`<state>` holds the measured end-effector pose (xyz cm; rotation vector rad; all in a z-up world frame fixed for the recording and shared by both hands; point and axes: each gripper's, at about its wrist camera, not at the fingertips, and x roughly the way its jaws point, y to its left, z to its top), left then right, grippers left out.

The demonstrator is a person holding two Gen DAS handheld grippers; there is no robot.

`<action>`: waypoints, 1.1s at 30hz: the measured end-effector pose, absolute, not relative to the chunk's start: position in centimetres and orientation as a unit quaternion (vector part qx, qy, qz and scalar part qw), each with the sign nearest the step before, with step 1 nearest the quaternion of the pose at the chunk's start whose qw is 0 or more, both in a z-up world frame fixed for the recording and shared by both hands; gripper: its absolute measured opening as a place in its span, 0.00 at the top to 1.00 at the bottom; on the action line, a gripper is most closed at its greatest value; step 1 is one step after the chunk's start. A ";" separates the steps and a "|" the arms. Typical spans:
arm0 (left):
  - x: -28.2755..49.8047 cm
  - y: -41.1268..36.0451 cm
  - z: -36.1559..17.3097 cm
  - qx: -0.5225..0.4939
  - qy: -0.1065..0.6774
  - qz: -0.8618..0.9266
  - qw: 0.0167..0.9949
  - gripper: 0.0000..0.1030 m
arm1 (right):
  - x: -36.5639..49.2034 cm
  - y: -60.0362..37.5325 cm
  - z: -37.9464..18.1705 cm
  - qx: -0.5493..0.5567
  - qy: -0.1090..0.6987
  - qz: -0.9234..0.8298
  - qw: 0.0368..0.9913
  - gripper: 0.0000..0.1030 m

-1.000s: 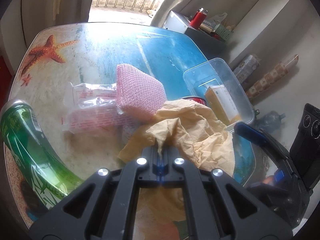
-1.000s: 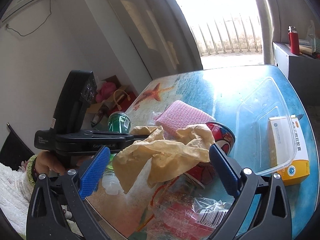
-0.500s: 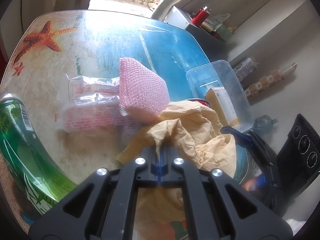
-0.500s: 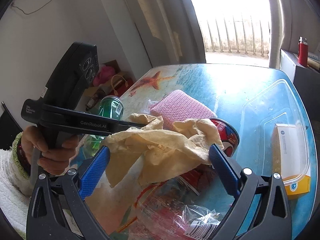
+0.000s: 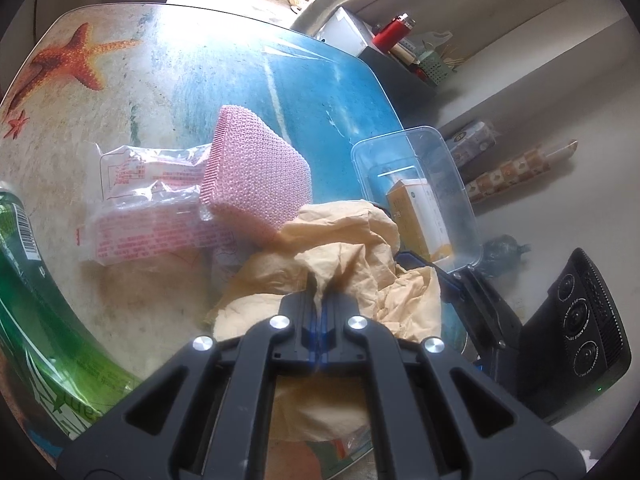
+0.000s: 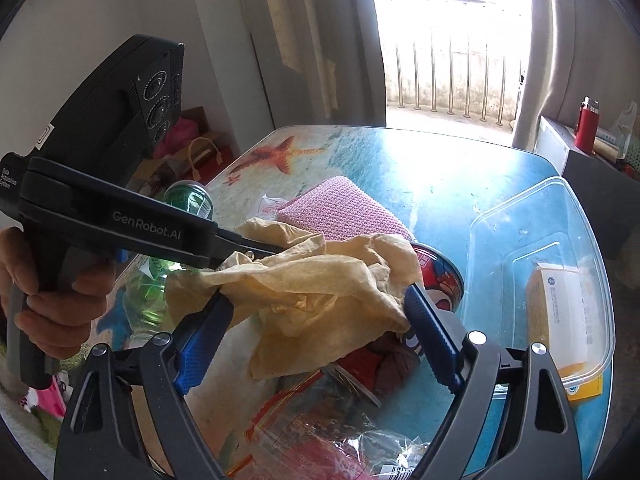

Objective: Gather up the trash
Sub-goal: 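Close the right gripper on the tan paper bag and lift it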

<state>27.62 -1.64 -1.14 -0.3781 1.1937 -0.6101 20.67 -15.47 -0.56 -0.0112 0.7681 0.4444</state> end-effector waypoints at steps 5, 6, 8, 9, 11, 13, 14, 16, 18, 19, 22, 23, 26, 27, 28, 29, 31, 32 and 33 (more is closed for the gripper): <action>27.5 -2.0 -1.2 -0.182 0.548 -0.290 0.763 1.00 | 20.5 -14.7 -0.5 -0.027 0.369 0.200 0.907 0.43; 27.5 -2.0 -1.1 -0.183 0.547 -0.290 0.764 1.00 | 20.4 -14.7 -0.4 -0.028 0.370 0.200 0.907 0.46; 27.4 -2.0 -1.0 -0.186 0.544 -0.293 0.764 1.00 | 20.2 -14.7 -0.4 -0.025 0.370 0.200 0.907 0.57; 27.3 -1.9 -0.9 -0.186 0.541 -0.295 0.765 1.00 | 20.1 -14.8 -0.3 -0.022 0.370 0.201 0.907 0.60; 27.1 -2.0 -0.6 -0.186 0.537 -0.300 0.766 1.00 | 19.9 -14.9 -0.2 -0.009 0.370 0.207 0.906 0.69; 26.8 -2.0 -0.2 -0.185 0.531 -0.307 0.768 1.00 | 19.5 -15.2 0.1 0.004 0.366 0.212 0.906 0.75; 26.6 -2.0 0.1 -0.184 0.528 -0.311 0.769 1.00 | 19.2 -15.4 0.4 0.011 0.363 0.216 0.906 0.79; 26.0 -2.2 0.8 -0.179 0.520 -0.320 0.771 0.99 | 18.5 -15.8 0.9 0.023 0.355 0.220 0.908 0.82; 25.2 -2.7 1.7 -0.170 0.512 -0.333 0.773 0.97 | 17.6 -16.5 1.6 0.034 0.347 0.222 0.911 0.84; 24.8 -2.9 2.2 -0.165 0.508 -0.340 0.774 0.97 | 17.1 -16.7 2.0 0.040 0.342 0.222 0.912 0.85; 23.5 -3.9 3.5 -0.154 0.496 -0.366 0.772 0.92 | 15.3 -18.3 3.1 0.069 0.328 0.223 0.915 0.86; 23.1 -4.3 3.8 -0.152 0.492 -0.375 0.771 0.90 | 14.7 -18.9 3.4 0.081 0.324 0.223 0.916 0.87; 21.7 -5.7 4.7 -0.145 0.480 -0.404 0.765 0.85 | 12.6 -20.9 4.1 0.116 0.314 0.217 0.917 0.87; 21.2 -6.2 4.9 -0.143 0.477 -0.414 0.762 0.84 | 11.9 -21.6 4.3 0.125 0.310 0.212 0.918 0.88; 20.8 -6.8 5.1 -0.141 0.474 -0.425 0.758 0.84 | 11.1 -22.3 4.5 0.132 0.307 0.205 0.920 0.88; 20.3 -7.5 5.3 -0.138 0.472 -0.435 0.755 0.82 | 10.5 -22.9 4.7 0.140 0.304 0.198 0.921 0.88; 19.5 -8.6 5.5 -0.133 0.467 -0.451 0.749 0.77 | 9.0 -24.5 4.8 0.156 0.298 0.181 0.924 0.88; 19.1 -9.2 5.5 -0.131 0.465 -0.459 0.745 0.73 | 8.2 -25.2 4.7 0.163 0.295 0.168 0.926 0.88; 18.7 -9.8 5.5 -0.129 0.464 -0.468 0.741 0.69 | 7.5 -26.0 4.6 0.168 0.295 0.154 0.928 0.88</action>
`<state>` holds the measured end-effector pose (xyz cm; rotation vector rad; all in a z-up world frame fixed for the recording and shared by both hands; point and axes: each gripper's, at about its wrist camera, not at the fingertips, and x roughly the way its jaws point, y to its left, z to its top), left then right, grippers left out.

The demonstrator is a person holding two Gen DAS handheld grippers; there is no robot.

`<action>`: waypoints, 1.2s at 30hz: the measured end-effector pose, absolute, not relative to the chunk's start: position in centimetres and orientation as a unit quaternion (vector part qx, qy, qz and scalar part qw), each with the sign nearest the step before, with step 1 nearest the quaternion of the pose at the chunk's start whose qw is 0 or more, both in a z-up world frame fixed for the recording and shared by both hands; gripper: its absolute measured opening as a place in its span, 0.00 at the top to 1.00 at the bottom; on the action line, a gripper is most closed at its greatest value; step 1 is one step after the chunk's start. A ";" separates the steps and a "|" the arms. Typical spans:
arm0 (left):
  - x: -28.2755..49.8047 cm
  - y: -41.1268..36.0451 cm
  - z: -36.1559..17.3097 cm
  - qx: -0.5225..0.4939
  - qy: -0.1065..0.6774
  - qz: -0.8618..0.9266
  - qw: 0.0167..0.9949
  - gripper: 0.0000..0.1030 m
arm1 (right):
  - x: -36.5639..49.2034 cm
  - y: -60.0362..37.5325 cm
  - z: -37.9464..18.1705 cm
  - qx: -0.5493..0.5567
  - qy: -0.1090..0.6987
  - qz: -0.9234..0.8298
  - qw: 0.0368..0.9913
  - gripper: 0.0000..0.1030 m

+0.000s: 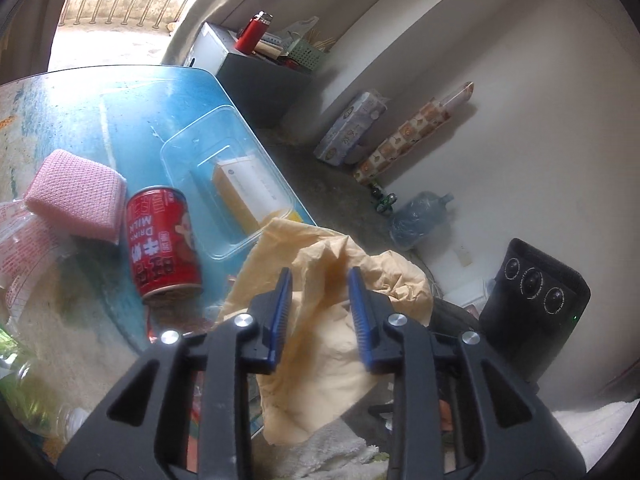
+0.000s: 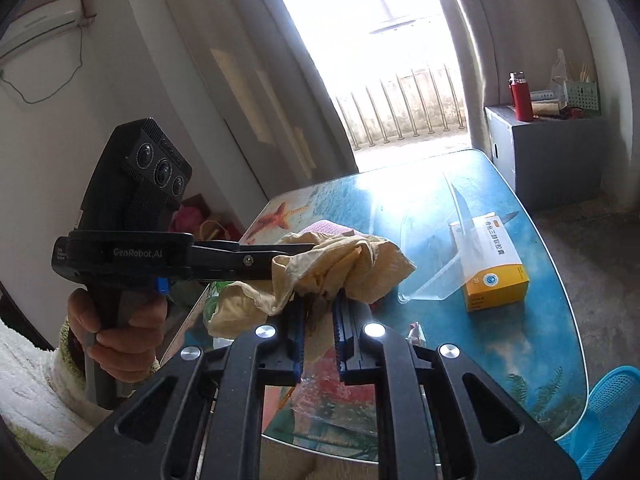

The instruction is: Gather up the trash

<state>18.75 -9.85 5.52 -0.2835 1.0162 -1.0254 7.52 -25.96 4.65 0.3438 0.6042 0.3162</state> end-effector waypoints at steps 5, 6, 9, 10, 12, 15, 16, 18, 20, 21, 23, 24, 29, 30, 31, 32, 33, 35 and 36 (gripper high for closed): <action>16.7 -12.7 5.1 -0.103 0.445 -0.482 0.747 0.56 | 5.0 -29.9 2.7 0.206 0.305 0.092 0.925 0.88; 16.4 -13.0 4.9 -0.095 0.442 -0.477 0.754 0.56 | 4.9 -30.7 2.0 0.214 0.312 0.082 0.922 0.88; 15.5 -13.6 4.4 -0.073 0.429 -0.458 0.775 0.56 | 4.4 -33.1 -0.3 0.236 0.335 0.058 0.910 0.88; 15.3 -13.7 4.1 -0.070 0.427 -0.456 0.777 0.57 | 4.7 -33.5 -1.3 0.242 0.346 0.050 0.905 0.88; 15.0 -14.0 3.6 -0.069 0.430 -0.461 0.773 0.58 | 5.2 -34.3 -3.0 0.251 0.368 0.037 0.895 0.88; 14.1 -15.3 2.3 -0.062 0.445 -0.471 0.759 0.75 | 5.9 -35.7 -5.2 0.271 0.400 0.020 0.875 0.89; 14.0 -16.0 1.7 -0.057 0.452 -0.470 0.756 0.77 | 6.2 -36.1 -5.7 0.276 0.410 0.016 0.869 0.89; 13.6 -17.4 0.5 -0.042 0.464 -0.468 0.751 0.86 | 6.6 -36.6 -6.3 0.284 0.420 0.018 0.862 0.89; 13.2 -18.8 -0.7 -0.016 0.470 -0.458 0.754 0.90 | 6.4 -36.9 -6.5 0.288 0.424 0.022 0.858 0.89; 13.0 -19.5 -1.2 0.004 0.473 -0.451 0.757 0.93 | 6.5 -37.1 -6.5 0.291 0.426 0.025 0.856 0.89; 12.4 -21.1 -2.3 0.047 0.474 -0.439 0.762 0.95 | 6.4 -37.7 -6.9 0.307 0.431 0.029 0.848 0.88; 12.1 -21.8 -2.7 0.067 0.473 -0.436 0.763 0.96 | 6.6 -37.9 -7.2 0.321 0.433 0.033 0.842 0.88; 10.7 -23.9 -4.2 0.124 0.471 -0.435 0.757 0.98 | 6.6 -39.7 -8.5 0.408 0.428 0.066 0.803 0.85; 10.5 -24.0 -4.5 0.133 0.470 -0.434 0.756 0.98 | 6.6 -40.0 -8.7 0.423 0.427 0.072 0.796 0.85; 10.3 -24.3 -4.7 0.141 0.470 -0.433 0.756 0.98 | 6.5 -40.3 -8.8 0.437 0.424 0.077 0.789 0.84; 10.2 -24.5 -4.9 0.148 0.471 -0.432 0.755 0.98 | 6.5 -40.5 -9.0 0.449 0.421 0.083 0.784 0.81; 10.1 -24.6 -5.2 0.152 0.473 -0.431 0.753 0.98 | 6.4 -40.6 -9.1 0.459 0.418 0.089 0.779 0.80; 9.7 -24.8 -5.5 0.160 0.472 -0.429 0.754 0.98 | 6.1 -40.7 -8.9 0.470 0.413 0.093 0.775 0.69; 9.5 -24.8 -5.4 0.165 0.469 -0.429 0.755 0.98 | 6.0 -40.8 -8.8 0.474 0.409 0.093 0.774 0.64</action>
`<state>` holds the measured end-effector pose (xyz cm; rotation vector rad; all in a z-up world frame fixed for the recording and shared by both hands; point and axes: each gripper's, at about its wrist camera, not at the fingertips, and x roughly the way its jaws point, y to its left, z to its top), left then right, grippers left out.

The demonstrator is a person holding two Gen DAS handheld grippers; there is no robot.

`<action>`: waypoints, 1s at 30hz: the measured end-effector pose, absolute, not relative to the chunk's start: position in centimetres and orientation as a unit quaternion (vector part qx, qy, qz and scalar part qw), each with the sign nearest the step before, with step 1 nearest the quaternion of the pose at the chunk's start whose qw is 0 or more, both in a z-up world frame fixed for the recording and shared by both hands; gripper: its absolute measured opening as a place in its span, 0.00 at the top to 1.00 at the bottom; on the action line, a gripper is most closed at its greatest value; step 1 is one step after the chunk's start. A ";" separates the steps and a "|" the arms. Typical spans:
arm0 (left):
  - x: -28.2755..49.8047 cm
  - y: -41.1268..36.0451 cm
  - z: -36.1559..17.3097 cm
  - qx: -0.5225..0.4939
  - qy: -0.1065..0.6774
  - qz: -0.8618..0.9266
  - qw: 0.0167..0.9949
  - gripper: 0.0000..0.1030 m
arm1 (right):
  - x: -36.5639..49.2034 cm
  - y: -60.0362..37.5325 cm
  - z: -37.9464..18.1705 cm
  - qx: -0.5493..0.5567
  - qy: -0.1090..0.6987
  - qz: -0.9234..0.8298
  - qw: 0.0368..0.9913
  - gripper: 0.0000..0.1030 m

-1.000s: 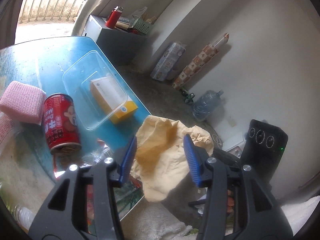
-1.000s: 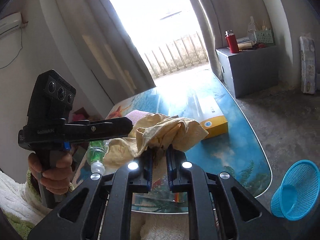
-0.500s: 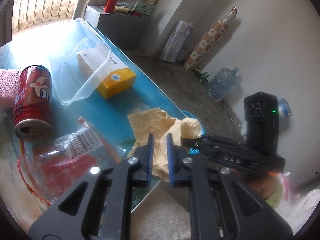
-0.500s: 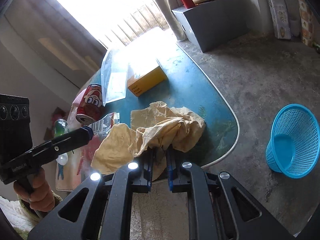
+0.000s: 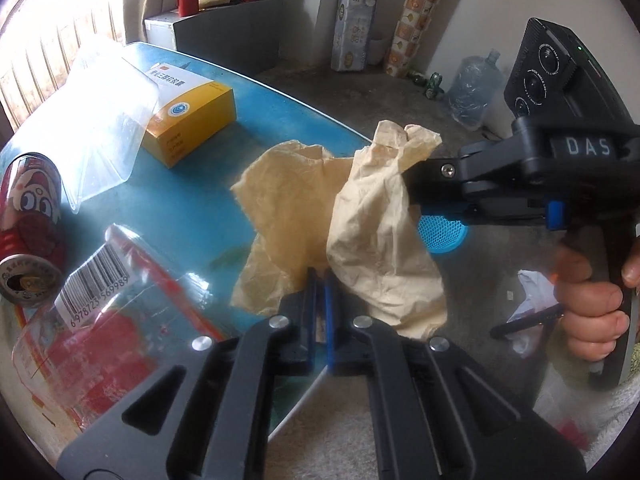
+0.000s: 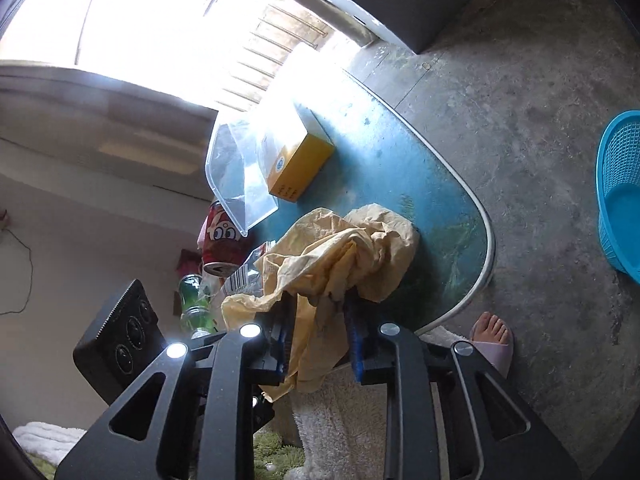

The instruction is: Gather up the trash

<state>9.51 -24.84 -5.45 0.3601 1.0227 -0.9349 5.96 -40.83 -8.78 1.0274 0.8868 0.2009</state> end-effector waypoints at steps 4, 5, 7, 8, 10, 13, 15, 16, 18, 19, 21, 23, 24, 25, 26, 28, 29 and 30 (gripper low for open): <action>9.3 -25.2 -5.4 0.164 0.470 -0.429 0.754 0.99 | 4.8 -41.0 -7.5 0.462 0.389 0.094 0.792 0.44; 9.4 -25.3 -5.5 0.162 0.471 -0.428 0.754 0.99 | 4.5 -41.0 -7.3 0.458 0.384 0.096 0.796 0.42; 9.5 -25.3 -5.5 0.157 0.474 -0.430 0.752 0.99 | 4.1 -41.0 -7.0 0.455 0.374 0.101 0.801 0.38; 9.6 -25.1 -5.6 0.155 0.475 -0.430 0.752 0.99 | 4.1 -41.0 -7.1 0.458 0.373 0.100 0.801 0.38; 9.7 -24.8 -5.6 0.152 0.476 -0.431 0.751 0.99 | 4.4 -41.2 -7.6 0.470 0.378 0.094 0.792 0.38; 9.8 -24.4 -5.8 0.154 0.473 -0.434 0.752 0.99 | 5.4 -41.2 -8.5 0.489 0.381 0.091 0.779 0.38; 9.8 -24.3 -5.7 0.155 0.471 -0.434 0.752 0.99 | 6.0 -41.3 -8.9 0.504 0.381 0.091 0.770 0.38; 9.9 -24.2 -5.7 0.156 0.471 -0.435 0.752 0.99 | 6.3 -41.3 -9.0 0.511 0.380 0.092 0.766 0.38; 9.8 -24.0 -5.7 0.155 0.471 -0.435 0.752 0.99 | 7.0 -41.2 -9.1 0.525 0.377 0.099 0.756 0.38; 9.9 -24.0 -5.7 0.153 0.472 -0.435 0.751 0.99 | 7.2 -41.2 -9.1 0.532 0.377 0.104 0.751 0.36; 10.0 -24.0 -5.7 0.148 0.476 -0.436 0.750 0.99 | 7.3 -41.2 -8.9 0.535 0.377 0.106 0.748 0.33; 10.2 -23.8 -5.7 0.143 0.480 -0.437 0.748 0.99 | 7.1 -41.3 -8.7 0.527 0.383 0.102 0.752 0.29; 10.4 -23.8 -5.7 0.140 0.482 -0.437 0.747 0.99 | 6.9 -41.4 -8.6 0.526 0.384 0.100 0.752 0.28; 10.4 -23.7 -5.7 0.137 0.483 -0.437 0.746 0.99 | 6.7 -41.6 -8.7 0.527 0.385 0.101 0.751 0.26; 10.5 -23.7 -5.7 0.134 0.485 -0.437 0.746 0.99 | 6.4 -41.7 -8.7 0.530 0.384 0.101 0.749 0.25; 10.5 -23.6 -5.6 0.130 0.487 -0.438 0.745 0.99 | 5.8 -42.2 -8.9 0.542 0.378 0.107 0.743 0.25; 10.6 -23.6 -5.6 0.128 0.488 -0.438 0.744 0.99 | 5.4 -42.4 -9.1 0.550 0.372 0.112 0.739 0.24; 10.6 -23.6 -5.6 0.126 0.489 -0.438 0.744 0.99 | 5.1 -42.6 -9.2 0.561 0.363 0.118 0.735 0.24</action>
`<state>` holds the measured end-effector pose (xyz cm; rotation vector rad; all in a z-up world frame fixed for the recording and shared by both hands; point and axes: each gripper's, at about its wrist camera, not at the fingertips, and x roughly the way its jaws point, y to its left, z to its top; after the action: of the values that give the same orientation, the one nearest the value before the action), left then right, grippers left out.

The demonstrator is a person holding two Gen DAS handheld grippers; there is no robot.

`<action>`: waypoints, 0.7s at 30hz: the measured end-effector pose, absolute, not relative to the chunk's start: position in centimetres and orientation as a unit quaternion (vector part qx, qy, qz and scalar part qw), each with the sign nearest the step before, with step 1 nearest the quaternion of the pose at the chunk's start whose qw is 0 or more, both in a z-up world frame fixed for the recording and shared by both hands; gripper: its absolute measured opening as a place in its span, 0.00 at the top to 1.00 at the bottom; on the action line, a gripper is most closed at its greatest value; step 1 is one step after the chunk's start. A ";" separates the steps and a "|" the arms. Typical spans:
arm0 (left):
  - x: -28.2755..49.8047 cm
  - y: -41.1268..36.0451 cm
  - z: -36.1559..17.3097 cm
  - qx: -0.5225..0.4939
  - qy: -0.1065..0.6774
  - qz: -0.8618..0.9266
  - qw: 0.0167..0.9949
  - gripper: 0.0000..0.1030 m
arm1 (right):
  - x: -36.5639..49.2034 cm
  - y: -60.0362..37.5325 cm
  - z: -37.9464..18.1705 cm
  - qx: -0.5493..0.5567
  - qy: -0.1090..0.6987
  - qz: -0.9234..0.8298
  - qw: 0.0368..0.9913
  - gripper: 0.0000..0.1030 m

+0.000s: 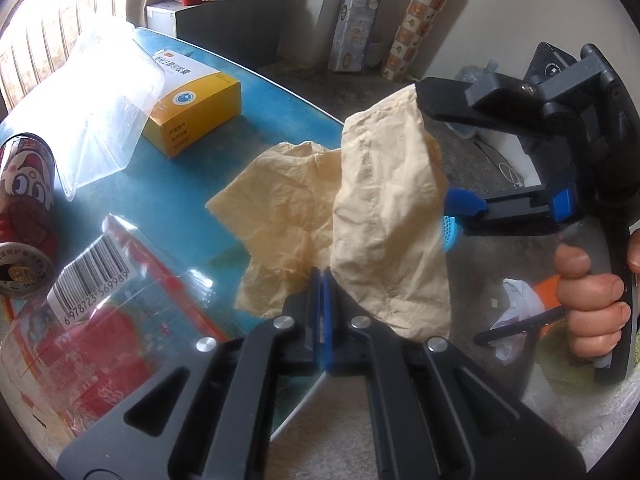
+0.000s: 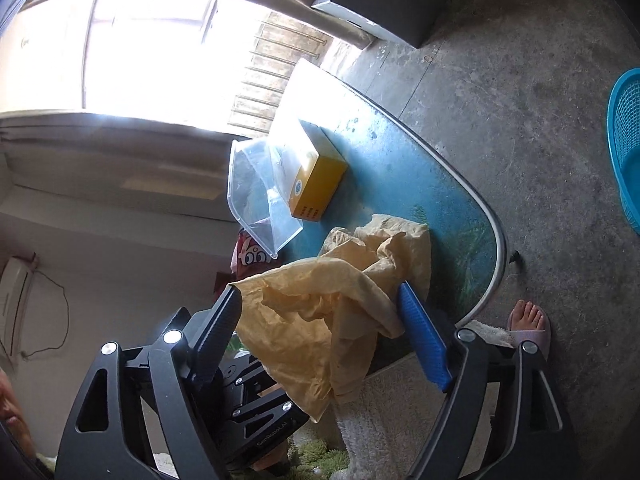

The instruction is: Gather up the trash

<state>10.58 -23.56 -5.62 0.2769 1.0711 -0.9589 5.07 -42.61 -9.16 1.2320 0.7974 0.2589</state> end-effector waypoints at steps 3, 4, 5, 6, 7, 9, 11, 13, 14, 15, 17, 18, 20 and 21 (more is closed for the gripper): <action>10.7 -23.6 -5.5 0.122 0.492 -0.438 0.742 1.00 | 4.2 -43.1 -9.3 0.589 0.334 0.135 0.723 0.23; 10.7 -23.5 -5.5 0.122 0.492 -0.438 0.742 1.00 | 4.0 -43.2 -9.3 0.591 0.333 0.130 0.724 0.22; 11.0 -23.0 -5.5 0.121 0.492 -0.439 0.742 1.00 | 4.1 -43.1 -9.3 0.585 0.337 0.120 0.727 0.22; 11.0 -23.0 -5.4 0.120 0.493 -0.439 0.742 1.00 | 4.2 -42.9 -9.2 0.578 0.342 0.111 0.733 0.22; 11.1 -22.9 -5.4 0.120 0.492 -0.439 0.742 1.00 | 4.5 -42.7 -9.1 0.570 0.347 0.105 0.737 0.22; 11.1 -22.8 -5.4 0.119 0.492 -0.439 0.743 1.00 | 5.2 -42.0 -8.9 0.553 0.356 0.093 0.748 0.22; 11.1 -22.7 -5.4 0.116 0.492 -0.439 0.742 1.00 | 6.0 -41.4 -8.6 0.526 0.363 0.079 0.765 0.22; 11.2 -22.6 -5.4 0.116 0.492 -0.440 0.742 1.00 | 6.9 -40.7 -8.3 0.489 0.374 0.059 0.786 0.24; 11.2 -22.5 -5.4 0.115 0.492 -0.441 0.742 1.00 | 7.3 -40.4 -8.2 0.471 0.380 0.054 0.795 0.27; 11.3 -22.4 -5.4 0.115 0.492 -0.441 0.742 1.00 | 7.7 -40.2 -8.2 0.454 0.387 0.049 0.801 0.28; 11.2 -22.4 -5.5 0.115 0.492 -0.442 0.741 1.00 | 8.4 -39.5 -8.1 0.415 0.399 0.043 0.816 0.32; 11.2 -22.3 -5.5 0.115 0.492 -0.442 0.741 1.00 | 8.7 -39.1 -8.0 0.395 0.405 0.043 0.824 0.32; 11.2 -22.3 -5.4 0.115 0.491 -0.443 0.741 1.00 | 9.3 -38.6 -8.0 0.361 0.414 0.045 0.835 0.33; 11.1 -22.3 -5.4 0.115 0.491 -0.443 0.741 1.00 | 9.5 -38.4 -7.9 0.347 0.414 0.047 0.840 0.34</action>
<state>11.12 -22.34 -5.42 0.2527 1.0764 -0.9712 9.46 -38.36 -7.86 0.7326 0.8745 0.1002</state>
